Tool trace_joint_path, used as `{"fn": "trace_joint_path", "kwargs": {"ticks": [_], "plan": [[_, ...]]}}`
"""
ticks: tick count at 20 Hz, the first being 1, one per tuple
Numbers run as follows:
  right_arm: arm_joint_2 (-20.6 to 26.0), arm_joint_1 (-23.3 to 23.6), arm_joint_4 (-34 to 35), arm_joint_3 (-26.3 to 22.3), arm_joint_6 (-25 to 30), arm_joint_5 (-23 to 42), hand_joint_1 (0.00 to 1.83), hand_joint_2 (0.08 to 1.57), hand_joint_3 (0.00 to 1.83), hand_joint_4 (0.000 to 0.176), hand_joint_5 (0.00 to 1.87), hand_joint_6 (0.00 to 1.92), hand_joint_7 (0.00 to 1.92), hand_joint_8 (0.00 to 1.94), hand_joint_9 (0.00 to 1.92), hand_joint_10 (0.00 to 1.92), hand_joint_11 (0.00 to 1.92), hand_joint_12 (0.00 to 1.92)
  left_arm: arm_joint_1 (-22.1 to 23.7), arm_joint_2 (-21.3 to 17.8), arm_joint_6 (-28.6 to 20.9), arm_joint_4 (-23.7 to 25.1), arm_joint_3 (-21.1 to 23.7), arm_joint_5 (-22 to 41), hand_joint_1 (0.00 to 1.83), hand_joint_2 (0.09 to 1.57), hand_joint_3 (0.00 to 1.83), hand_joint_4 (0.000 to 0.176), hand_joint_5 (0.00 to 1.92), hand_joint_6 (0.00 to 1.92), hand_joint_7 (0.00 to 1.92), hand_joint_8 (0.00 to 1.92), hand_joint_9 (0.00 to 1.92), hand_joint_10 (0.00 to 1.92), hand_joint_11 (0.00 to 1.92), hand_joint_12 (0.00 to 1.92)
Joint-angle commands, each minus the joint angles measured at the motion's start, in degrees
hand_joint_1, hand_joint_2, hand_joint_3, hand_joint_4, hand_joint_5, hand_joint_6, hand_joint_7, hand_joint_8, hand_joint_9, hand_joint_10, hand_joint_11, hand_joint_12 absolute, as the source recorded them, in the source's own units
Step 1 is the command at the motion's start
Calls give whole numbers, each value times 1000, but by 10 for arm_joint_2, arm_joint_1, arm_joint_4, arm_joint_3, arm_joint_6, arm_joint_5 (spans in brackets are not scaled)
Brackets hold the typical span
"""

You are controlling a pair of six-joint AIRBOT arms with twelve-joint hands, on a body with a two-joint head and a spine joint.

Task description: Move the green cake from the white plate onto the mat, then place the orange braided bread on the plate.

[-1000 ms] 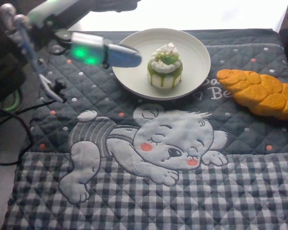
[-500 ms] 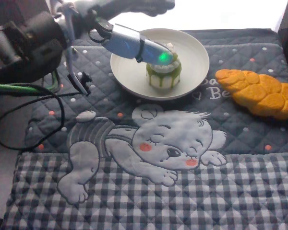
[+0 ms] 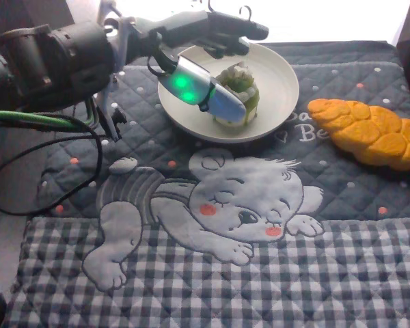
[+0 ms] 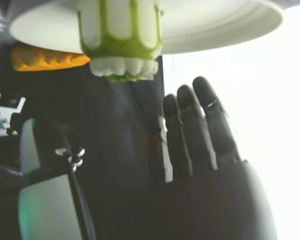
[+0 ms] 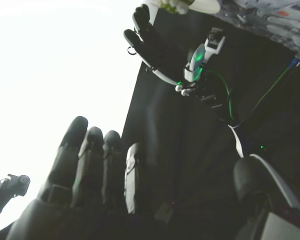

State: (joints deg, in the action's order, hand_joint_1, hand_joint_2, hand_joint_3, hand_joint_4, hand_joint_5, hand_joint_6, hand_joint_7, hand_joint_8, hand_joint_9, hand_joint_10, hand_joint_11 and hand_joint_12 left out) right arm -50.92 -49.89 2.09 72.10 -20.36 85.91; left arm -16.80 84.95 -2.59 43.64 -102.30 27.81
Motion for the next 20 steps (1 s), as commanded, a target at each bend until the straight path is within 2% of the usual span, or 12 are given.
{"fn": "trace_joint_path", "kwargs": {"ticks": [1, 7, 8, 9, 11, 12, 14, 15, 16, 18, 19, 20], "plan": [[5, 5, 24, -1, 2, 69, 673, 548, 635, 145, 229, 3, 233, 3, 143, 3, 0, 648, 9, -1, -9, -13, -5, 40, 846, 756, 0, 117, 342, 0, 518, 2, 465, 0, 113, 474], [5, 5, 24, -3, 2, 70, 641, 575, 595, 166, 224, 1, 224, 1, 152, 2, 0, 571, 21, 23, -57, 78, -26, 14, 858, 736, 0, 118, 393, 9, 538, 3, 454, 0, 81, 616], [5, 5, 24, -4, 2, 70, 632, 553, 644, 158, 226, 0, 233, 0, 151, 1, 0, 583, 21, 24, -61, 86, -28, 10, 870, 735, 0, 104, 425, 1, 561, 0, 465, 0, 82, 655], [5, 5, 24, -4, 2, 70, 627, 544, 654, 160, 228, 1, 238, 1, 156, 2, 0, 584, 21, 24, -61, 88, -28, 8, 889, 733, 0, 106, 450, 7, 568, 1, 470, 2, 93, 670], [5, 5, 24, -5, 1, 71, 628, 547, 670, 147, 230, 0, 237, 0, 161, 1, 0, 621, 21, 24, -61, 89, -28, 3, 967, 806, 6, 115, 508, 8, 515, 0, 437, 0, 93, 656], [5, 5, 24, -5, 1, 71, 605, 556, 666, 142, 232, 1, 249, 2, 175, 4, 0, 667, 21, 25, -61, 91, -28, -1, 967, 830, 11, 135, 521, 8, 491, 0, 397, 0, 67, 638], [5, 5, 24, -6, 1, 72, 601, 554, 665, 139, 234, 2, 251, 2, 183, 7, 0, 677, 21, 28, -61, 98, -30, -7, 973, 877, 8, 132, 581, 9, 526, 4, 400, 2, 61, 638], [4, 5, 24, -6, 1, 72, 602, 543, 700, 134, 223, 2, 248, 1, 185, 3, 0, 656, 22, 31, -61, 103, -32, -11, 989, 913, 0, 149, 622, 2, 573, 0, 412, 1, 23, 675], [3, 5, 24, -6, 0, 72, 605, 544, 711, 128, 223, 3, 250, 1, 183, 1, 0, 654, 23, 32, -61, 108, -33, -15, 1011, 935, 2, 147, 640, 2, 598, 2, 420, 1, 4, 727], [2, 5, 24, -6, 0, 72, 602, 543, 740, 141, 231, 1, 245, 3, 178, 3, 0, 657, 24, 34, -61, 118, -34, -24, 1038, 987, 12, 135, 670, 7, 631, 8, 412, 3, 0, 693], [2, 5, 24, -6, 0, 73, 597, 548, 744, 133, 232, 1, 245, 2, 182, 4, 0, 674, 24, 35, -61, 125, -36, -31, 1037, 1016, 11, 135, 687, 7, 646, 7, 411, 2, 0, 700], [2, 5, 24, -6, 0, 73, 609, 546, 746, 110, 234, 1, 247, 3, 182, 3, 0, 676, 24, 36, -61, 129, -37, -35, 1049, 1042, 10, 143, 745, 21, 773, 44, 501, 35, 0, 838]]}}
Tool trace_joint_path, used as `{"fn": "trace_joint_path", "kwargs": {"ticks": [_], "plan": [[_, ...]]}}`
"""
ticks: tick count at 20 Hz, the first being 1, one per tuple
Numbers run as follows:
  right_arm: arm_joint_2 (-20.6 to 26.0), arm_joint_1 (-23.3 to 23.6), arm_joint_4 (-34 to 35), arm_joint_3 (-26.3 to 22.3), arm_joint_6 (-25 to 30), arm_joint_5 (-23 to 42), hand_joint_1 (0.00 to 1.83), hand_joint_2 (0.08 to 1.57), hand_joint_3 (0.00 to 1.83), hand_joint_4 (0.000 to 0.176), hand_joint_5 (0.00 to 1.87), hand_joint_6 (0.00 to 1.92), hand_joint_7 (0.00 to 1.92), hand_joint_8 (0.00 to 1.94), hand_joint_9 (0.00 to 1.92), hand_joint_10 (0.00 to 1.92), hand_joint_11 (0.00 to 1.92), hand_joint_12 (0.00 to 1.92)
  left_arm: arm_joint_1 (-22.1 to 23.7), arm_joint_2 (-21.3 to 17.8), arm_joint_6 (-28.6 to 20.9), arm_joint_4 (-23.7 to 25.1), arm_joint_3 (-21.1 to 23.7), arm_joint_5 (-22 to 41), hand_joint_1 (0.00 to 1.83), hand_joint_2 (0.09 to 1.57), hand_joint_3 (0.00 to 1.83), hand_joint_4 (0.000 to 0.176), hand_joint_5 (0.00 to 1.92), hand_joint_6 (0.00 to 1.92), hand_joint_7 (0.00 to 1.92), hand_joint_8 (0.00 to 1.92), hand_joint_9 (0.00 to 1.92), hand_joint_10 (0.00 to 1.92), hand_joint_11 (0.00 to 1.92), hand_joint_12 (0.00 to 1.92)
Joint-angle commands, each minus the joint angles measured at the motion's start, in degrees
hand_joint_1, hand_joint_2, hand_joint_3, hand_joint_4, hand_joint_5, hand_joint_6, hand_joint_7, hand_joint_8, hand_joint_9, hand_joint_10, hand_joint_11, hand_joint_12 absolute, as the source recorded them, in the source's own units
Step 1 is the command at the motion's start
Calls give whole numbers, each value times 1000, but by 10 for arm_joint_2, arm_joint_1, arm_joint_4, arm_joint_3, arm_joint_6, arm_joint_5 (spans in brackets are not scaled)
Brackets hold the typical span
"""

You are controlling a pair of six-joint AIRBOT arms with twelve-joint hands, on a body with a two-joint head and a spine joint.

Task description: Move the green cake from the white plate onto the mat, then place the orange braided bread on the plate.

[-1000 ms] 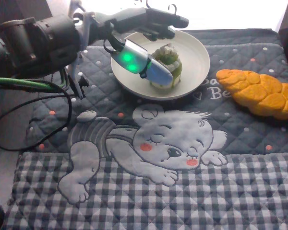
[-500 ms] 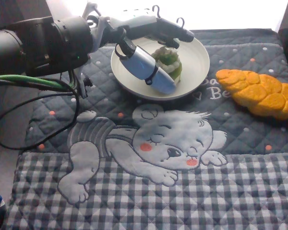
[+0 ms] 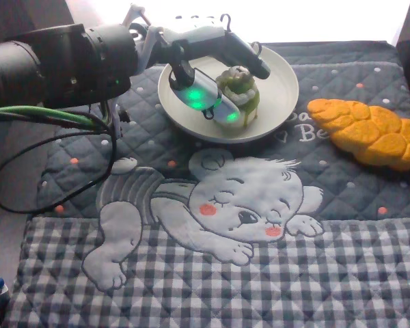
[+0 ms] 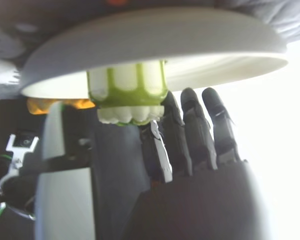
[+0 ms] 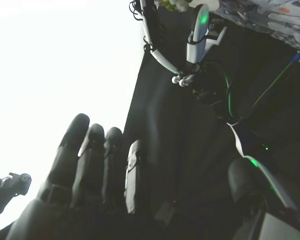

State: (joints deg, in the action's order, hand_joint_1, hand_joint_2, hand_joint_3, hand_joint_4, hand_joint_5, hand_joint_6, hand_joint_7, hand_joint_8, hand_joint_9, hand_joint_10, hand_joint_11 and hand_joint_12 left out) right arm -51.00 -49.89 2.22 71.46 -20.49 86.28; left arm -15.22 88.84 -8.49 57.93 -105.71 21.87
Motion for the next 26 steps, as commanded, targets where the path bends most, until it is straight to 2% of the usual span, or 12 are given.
{"fn": "trace_joint_path", "kwargs": {"ticks": [1, 2, 3, 4, 7, 13, 14, 18, 19, 22, 23, 26], "plan": [[3, 5, 22, 0, 1, 69, 607, 536, 759, 98, 247, 3, 253, 3, 195, 5, 0, 718, 8, -2, -2, -13, -5, 24, 1268, 1117, 8, 169, 819, 22, 877, 903, 563, 54, 0, 901], [3, 5, 22, 0, 1, 69, 588, 534, 767, 101, 248, 2, 253, 2, 199, 5, 0, 729, 8, -2, -2, -13, -6, 24, 1183, 1152, 60, 63, 778, 1015, 868, 1156, 599, 73, 0, 1081], [3, 5, 22, 0, 1, 69, 565, 544, 766, 93, 245, 0, 253, 1, 201, 4, 0, 762, 8, -3, -2, -14, -6, 25, 1150, 1215, 15, 26, 747, 1206, 802, 1350, 641, 108, 0, 1215], [3, 5, 22, 0, 1, 69, 537, 583, 746, 99, 245, 0, 251, 0, 210, 3, 0, 754, 8, -4, -2, -17, -6, 27, 1157, 1246, 0, 0, 769, 1151, 743, 1526, 416, 1018, 0, 1638], [1, 5, 22, 0, 0, 69, 565, 631, 683, 101, 235, 0, 241, 0, 191, 0, 0, 665, 12, -8, -2, -30, -5, 42, 1140, 1268, 0, 0, 752, 1198, 671, 1619, 293, 1454, 44, 1872], [0, 5, 22, 0, -1, 69, 533, 676, 640, 99, 279, 1, 232, 0, 194, 1, 0, 699, 33, -43, -48, -40, 11, 104, 1168, 1191, 0, 36, 872, 1187, 799, 1231, 759, 385, 257, 1298], [0, 5, 22, 0, -1, 69, 550, 684, 623, 96, 281, 0, 225, 0, 189, 0, 0, 656, 37, -52, -64, -37, 15, 121, 1184, 1180, 0, 0, 902, 1189, 806, 1173, 821, 226, 272, 1239], [-2, 5, 22, 0, -1, 69, 573, 711, 578, 75, 282, 1, 237, 1, 184, 1, 0, 615, 51, -92, -129, 34, 56, 163, 1238, 1126, 0, 0, 1029, 1074, 895, 911, 952, 43, 556, 1142], [-2, 5, 22, 0, -1, 68, 560, 721, 538, 91, 285, 0, 239, 0, 190, 1, 0, 621, 52, -102, -131, 45, 69, 172, 1168, 1097, 0, 0, 1030, 927, 891, 360, 933, 16, 551, 1052], [-2, 5, 22, -1, -1, 68, 535, 757, 483, 85, 289, 0, 250, 1, 216, 4, 0, 664, 53, -140, -136, 83, 121, 195, 1233, 1088, 0, 0, 1006, 1030, 1080, 723, 1135, 39, 719, 1006], [-2, 5, 22, -1, -1, 68, 540, 738, 471, 93, 297, 3, 254, 2, 223, 6, 0, 672, 53, -151, -141, 92, 134, 204, 1352, 1059, 0, 0, 982, 969, 1186, 544, 1086, 774, 758, 1011], [-2, 5, 22, -2, -1, 68, 543, 737, 461, 83, 308, 3, 273, 4, 238, 6, 0, 704, 51, -186, -143, 120, 176, 217, 1380, 1089, 1, 0, 913, 1059, 1076, 735, 984, 1080, 796, 999]]}}
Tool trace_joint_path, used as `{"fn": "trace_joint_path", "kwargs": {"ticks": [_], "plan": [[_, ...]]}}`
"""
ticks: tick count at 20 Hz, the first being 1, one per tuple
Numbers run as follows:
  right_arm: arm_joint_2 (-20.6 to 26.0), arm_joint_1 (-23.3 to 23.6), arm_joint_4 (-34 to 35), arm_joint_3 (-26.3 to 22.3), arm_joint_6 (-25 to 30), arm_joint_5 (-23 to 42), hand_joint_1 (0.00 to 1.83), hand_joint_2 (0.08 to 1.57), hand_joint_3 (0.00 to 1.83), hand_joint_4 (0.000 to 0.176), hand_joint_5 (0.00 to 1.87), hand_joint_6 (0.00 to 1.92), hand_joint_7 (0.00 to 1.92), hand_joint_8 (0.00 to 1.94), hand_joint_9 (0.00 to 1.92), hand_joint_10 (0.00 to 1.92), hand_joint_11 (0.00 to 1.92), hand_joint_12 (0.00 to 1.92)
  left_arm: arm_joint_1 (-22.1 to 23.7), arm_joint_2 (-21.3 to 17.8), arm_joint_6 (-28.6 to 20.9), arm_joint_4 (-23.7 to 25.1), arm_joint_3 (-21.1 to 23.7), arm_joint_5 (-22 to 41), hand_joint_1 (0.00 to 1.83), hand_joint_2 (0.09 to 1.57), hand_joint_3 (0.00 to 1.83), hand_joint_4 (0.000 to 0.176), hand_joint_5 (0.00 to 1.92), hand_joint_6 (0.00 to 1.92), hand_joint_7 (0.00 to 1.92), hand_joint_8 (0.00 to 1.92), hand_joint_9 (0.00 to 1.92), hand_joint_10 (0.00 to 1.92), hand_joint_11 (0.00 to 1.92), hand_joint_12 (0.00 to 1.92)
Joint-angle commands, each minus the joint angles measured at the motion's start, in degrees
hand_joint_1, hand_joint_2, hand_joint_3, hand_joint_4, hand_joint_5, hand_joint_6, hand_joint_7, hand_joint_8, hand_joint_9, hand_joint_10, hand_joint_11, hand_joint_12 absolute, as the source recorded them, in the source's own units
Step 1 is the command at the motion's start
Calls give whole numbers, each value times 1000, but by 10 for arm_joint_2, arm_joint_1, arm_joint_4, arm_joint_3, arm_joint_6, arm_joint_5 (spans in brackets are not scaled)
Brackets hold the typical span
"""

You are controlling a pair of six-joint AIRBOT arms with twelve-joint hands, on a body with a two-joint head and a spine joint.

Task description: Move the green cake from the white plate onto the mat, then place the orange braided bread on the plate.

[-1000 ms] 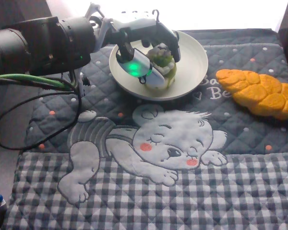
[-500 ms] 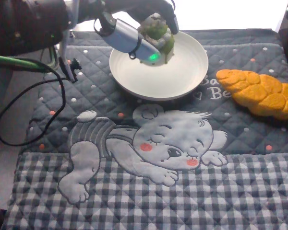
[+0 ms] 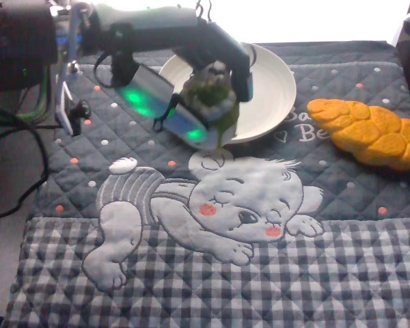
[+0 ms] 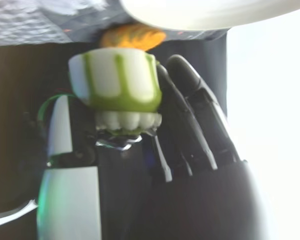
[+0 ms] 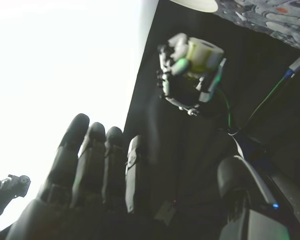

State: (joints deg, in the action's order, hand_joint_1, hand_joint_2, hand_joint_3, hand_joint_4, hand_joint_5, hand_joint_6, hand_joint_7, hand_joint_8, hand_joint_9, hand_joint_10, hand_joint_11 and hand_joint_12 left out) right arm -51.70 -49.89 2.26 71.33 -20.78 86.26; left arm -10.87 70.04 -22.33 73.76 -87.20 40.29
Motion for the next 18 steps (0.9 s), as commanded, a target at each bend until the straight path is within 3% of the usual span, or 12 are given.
{"fn": "trace_joint_path", "kwargs": {"ticks": [1, 2, 3, 5, 6, 7, 9, 10, 11, 15, 17, 18], "plan": [[5, 5, 21, -1, 2, 68, 541, 736, 460, 95, 311, 3, 277, 4, 244, 7, 0, 707, 7, -7, -5, -29, 4, 34, 1252, 1095, 0, 0, 968, 987, 1060, 845, 929, 724, 622, 1110], [5, 5, 21, -1, 2, 68, 535, 743, 466, 111, 308, 1, 272, 1, 241, 3, 0, 683, 4, -18, -5, -20, 17, 36, 1234, 1087, 2, 24, 985, 956, 1087, 825, 958, 530, 520, 1157], [4, 5, 21, -2, 2, 68, 558, 739, 465, 111, 302, 0, 269, 0, 238, 2, 0, 672, -1, -26, -5, -12, 28, 37, 1222, 1092, 0, 43, 997, 983, 1064, 820, 902, 438, 380, 1228], [4, 5, 21, -2, 2, 68, 578, 718, 462, 118, 304, 1, 278, 4, 237, 1, 0, 663, -11, -30, -5, 1, 33, 28, 1220, 1088, 0, 50, 1018, 948, 1062, 824, 921, 424, 442, 1333], [3, 5, 21, -2, 2, 67, 588, 692, 520, 107, 299, 0, 279, 1, 230, 0, 0, 654, -17, -30, -5, 11, 33, 20, 1231, 1076, 0, 28, 1049, 940, 1087, 742, 920, 347, 388, 1229], [3, 5, 21, -2, 2, 67, 586, 656, 591, 106, 301, 0, 288, 1, 240, 1, 0, 678, -22, -30, -5, 13, 33, 15, 1239, 1063, 0, 26, 1071, 907, 1130, 665, 1002, 299, 289, 1127], [2, 5, 22, -2, 2, 67, 572, 630, 655, 114, 301, 0, 295, 0, 247, 0, 0, 682, -39, -26, -6, 14, 31, 8, 1247, 1041, 0, 39, 1118, 807, 1185, 601, 1079, 242, 302, 1141], [1, 5, 22, -2, 2, 67, 575, 634, 659, 106, 296, 0, 294, 0, 251, 2, 0, 687, -47, -23, -11, 14, 27, 6, 1247, 1040, 2, 45, 1136, 740, 1159, 681, 1086, 246, 503, 1260], [0, 5, 22, -1, 2, 66, 581, 628, 666, 63, 295, 2, 297, 1, 260, 3, 0, 722, -65, -13, -25, 14, 14, 7, 1248, 1042, 1, 34, 1123, 713, 1165, 717, 1045, 357, 615, 1263], [0, 5, 22, -1, 2, 65, 556, 652, 649, 59, 303, 1, 308, 1, 268, 2, 0, 730, -74, -7, -46, 27, 6, 6, 1245, 1046, 0, 35, 1124, 700, 1146, 754, 1023, 338, 565, 1263], [0, 5, 24, -2, 2, 65, 546, 660, 641, 51, 304, 1, 305, 0, 265, 0, 0, 735, -76, -7, -48, 27, 4, 4, 1248, 1051, 0, 5, 1096, 701, 1149, 792, 989, 311, 464, 1288], [-2, 5, 24, -1, 2, 65, 543, 658, 637, 56, 311, 4, 312, 3, 275, 5, 0, 737, -77, -7, -48, 27, 3, 3, 1247, 1051, 0, 6, 1090, 713, 1151, 786, 963, 295, 431, 1282]]}}
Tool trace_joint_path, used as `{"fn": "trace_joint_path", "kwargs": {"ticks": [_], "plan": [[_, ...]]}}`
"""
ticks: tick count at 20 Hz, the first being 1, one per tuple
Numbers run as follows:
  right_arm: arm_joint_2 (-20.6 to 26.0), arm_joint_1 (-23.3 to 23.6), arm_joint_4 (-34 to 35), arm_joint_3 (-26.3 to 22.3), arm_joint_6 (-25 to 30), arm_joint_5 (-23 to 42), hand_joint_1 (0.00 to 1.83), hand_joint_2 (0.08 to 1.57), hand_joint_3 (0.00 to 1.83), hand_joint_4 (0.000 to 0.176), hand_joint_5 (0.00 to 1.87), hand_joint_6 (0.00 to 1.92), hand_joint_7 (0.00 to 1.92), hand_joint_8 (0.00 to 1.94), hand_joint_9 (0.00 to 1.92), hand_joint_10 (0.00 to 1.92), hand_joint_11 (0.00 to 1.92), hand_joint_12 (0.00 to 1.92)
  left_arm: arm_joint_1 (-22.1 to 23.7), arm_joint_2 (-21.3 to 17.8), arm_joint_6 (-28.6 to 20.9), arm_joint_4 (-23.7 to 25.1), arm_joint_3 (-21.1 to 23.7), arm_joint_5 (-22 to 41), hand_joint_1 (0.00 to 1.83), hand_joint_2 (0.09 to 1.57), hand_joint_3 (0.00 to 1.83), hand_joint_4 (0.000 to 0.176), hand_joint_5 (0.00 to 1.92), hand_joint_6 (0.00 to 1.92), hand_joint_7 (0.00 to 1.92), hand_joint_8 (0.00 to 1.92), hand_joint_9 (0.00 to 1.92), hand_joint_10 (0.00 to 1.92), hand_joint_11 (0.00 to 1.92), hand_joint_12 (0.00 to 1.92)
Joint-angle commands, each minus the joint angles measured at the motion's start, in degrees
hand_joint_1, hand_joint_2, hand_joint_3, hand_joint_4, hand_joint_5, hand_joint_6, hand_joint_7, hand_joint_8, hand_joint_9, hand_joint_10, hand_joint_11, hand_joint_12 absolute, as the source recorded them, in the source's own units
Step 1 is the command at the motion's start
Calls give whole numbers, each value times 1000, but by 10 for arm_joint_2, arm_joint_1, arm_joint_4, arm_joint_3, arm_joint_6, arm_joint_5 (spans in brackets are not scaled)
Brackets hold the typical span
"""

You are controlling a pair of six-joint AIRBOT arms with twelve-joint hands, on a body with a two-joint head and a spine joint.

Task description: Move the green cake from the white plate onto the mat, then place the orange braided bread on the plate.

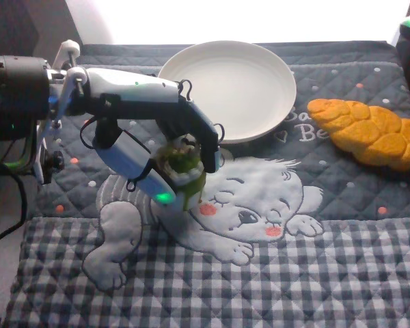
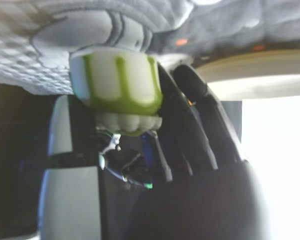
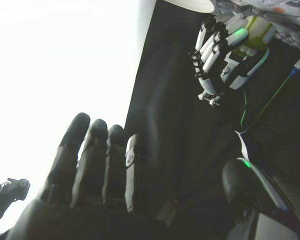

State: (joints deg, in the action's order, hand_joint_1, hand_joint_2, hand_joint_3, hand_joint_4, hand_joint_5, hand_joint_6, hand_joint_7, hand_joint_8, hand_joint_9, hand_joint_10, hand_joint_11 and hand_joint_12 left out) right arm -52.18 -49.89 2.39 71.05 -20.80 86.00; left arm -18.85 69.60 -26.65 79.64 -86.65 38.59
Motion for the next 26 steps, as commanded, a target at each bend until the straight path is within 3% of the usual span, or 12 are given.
{"fn": "trace_joint_path", "kwargs": {"ticks": [1, 3, 8, 10, 13, 16, 17, 19, 21, 22, 24, 26], "plan": [[3, 5, 23, 1, 2, 68, 551, 653, 630, 62, 305, 1, 304, 0, 269, 2, 0, 737, 2, -3, -5, -33, -3, 20, 1228, 946, 0, 0, 959, 264, 981, 336, 860, 207, 348, 1189], [3, 5, 22, 2, 2, 66, 553, 678, 617, 55, 305, 0, 294, 0, 264, 0, 0, 776, 2, -5, -6, -36, -2, 23, 1138, 860, 0, 0, 833, 15, 846, 29, 742, 68, 281, 1039], [6, 5, 18, 9, 2, 39, 673, 527, 687, 60, 234, 0, 252, 0, 220, 0, 0, 698, 3, -21, -6, -42, 9, 32, 1046, 659, 0, 83, 506, 0, 516, 0, 479, 0, 33, 946], [12, 5, 17, 13, 2, 27, 671, 455, 762, 66, 185, 0, 224, 0, 224, 1, 0, 723, 6, -26, -6, -42, 12, 36, 1038, 652, 0, 76, 470, 0, 489, 1, 459, 0, 3, 1027], [27, 5, 19, 21, 2, 3, 727, 440, 761, 139, 6, 0, 217, 1, 196, 0, 0, 762, 9, -26, -5, -42, 14, 40, 1021, 650, 1, 63, 445, 1, 461, 1, 441, 0, 0, 1093], [38, 7, 19, 31, 2, -31, 802, 492, 676, 130, 0, 0, 124, 8, 175, 0, 0, 704, 9, -29, 11, -64, 16, 46, 1025, 668, 3, 3, 453, 3, 469, 2, 457, 5, 0, 1131], [38, 9, 19, 37, 2, -45, 792, 500, 680, 126, 0, 0, 136, 10, 167, 0, 0, 699, 9, -31, 20, -74, 18, 49, 1022, 676, 4, 0, 446, 0, 467, 0, 452, 2, 0, 1085], [38, 17, 18, 52, 4, -83, 725, 505, 642, 171, 0, 0, 56, 4, 191, 2, 0, 607, 9, -39, 46, -103, 27, 54, 1026, 686, 4, 0, 405, 0, 454, 0, 428, 0, 0, 1055], [38, 30, 3, 69, 26, -117, 718, 504, 568, 176, 0, 0, 200, 11, 153, 0, 0, 651, 9, -48, 73, -133, 36, 59, 1040, 696, 6, 14, 390, 0, 476, 10, 445, 9, 0, 1050], [37, 67, -28, 75, 33, -151, 735, 513, 550, 176, 0, 0, 213, 5, 158, 2, 0, 753, 9, -55, 92, -153, 43, 61, 1048, 707, 9, 18, 382, 0, 474, 7, 442, 7, 0, 1049], [8, 230, -184, 81, 32, -296, 741, 568, 504, 176, 0, 0, 210, 2, 196, 8, 0, 645, -1, -120, 164, -230, 90, 65, 1097, 740, 10, 0, 319, 0, 371, 1, 412, 4, 0, 1052], [-13, 298, -264, 77, 32, -353, 668, 517, 511, 171, 1, 0, 213, 0, 180, 14, 0, 326, -26, -172, 229, -305, 127, 81, 1039, 765, 12, 0, 241, 4, 205, 9, 208, 17, 0, 587]]}}
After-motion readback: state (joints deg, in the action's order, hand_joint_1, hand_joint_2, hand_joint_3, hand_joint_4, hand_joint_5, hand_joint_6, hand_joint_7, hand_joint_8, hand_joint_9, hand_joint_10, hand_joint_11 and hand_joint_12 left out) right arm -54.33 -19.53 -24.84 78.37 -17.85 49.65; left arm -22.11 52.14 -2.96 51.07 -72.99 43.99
